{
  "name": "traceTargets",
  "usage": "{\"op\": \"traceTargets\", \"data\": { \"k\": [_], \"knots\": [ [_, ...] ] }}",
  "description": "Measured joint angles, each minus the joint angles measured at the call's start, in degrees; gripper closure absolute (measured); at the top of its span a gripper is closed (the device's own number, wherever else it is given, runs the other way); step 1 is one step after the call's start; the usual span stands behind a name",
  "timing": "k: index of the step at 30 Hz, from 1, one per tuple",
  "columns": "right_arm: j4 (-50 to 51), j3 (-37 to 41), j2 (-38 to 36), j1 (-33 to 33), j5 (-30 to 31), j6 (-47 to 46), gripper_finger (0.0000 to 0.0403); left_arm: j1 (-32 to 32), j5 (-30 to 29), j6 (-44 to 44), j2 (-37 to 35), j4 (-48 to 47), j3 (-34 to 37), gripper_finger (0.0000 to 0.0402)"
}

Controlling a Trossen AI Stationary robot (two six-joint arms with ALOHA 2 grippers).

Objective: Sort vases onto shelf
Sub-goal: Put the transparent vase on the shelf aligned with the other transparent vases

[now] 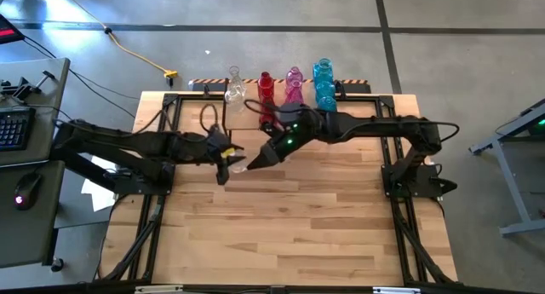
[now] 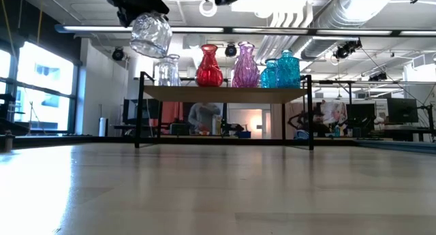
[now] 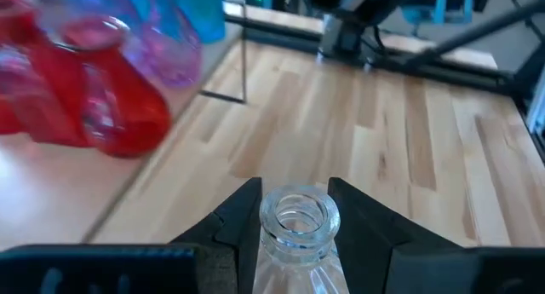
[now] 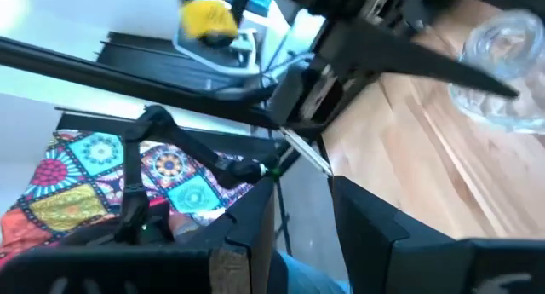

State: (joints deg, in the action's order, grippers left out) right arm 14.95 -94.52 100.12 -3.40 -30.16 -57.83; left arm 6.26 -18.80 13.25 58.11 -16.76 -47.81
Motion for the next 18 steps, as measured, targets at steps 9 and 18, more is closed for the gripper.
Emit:
{"op": "traceTargets", "data": {
  "k": [9, 18],
  "knots": [
    [-0.4, 0.0, -6.6, -0.8, 4.4, 3.5, 0.0300, -3.7, -0.1, -1.5, -7.4, -2.6, 0.0, 0.0291],
    [-0.1, 0.0, -11.1, -0.8, 7.8, 6.7, 0.0300, -5.6, -0.1, -3.0, -14.0, -6.3, 0.0, 0.0291]
  ]
}}
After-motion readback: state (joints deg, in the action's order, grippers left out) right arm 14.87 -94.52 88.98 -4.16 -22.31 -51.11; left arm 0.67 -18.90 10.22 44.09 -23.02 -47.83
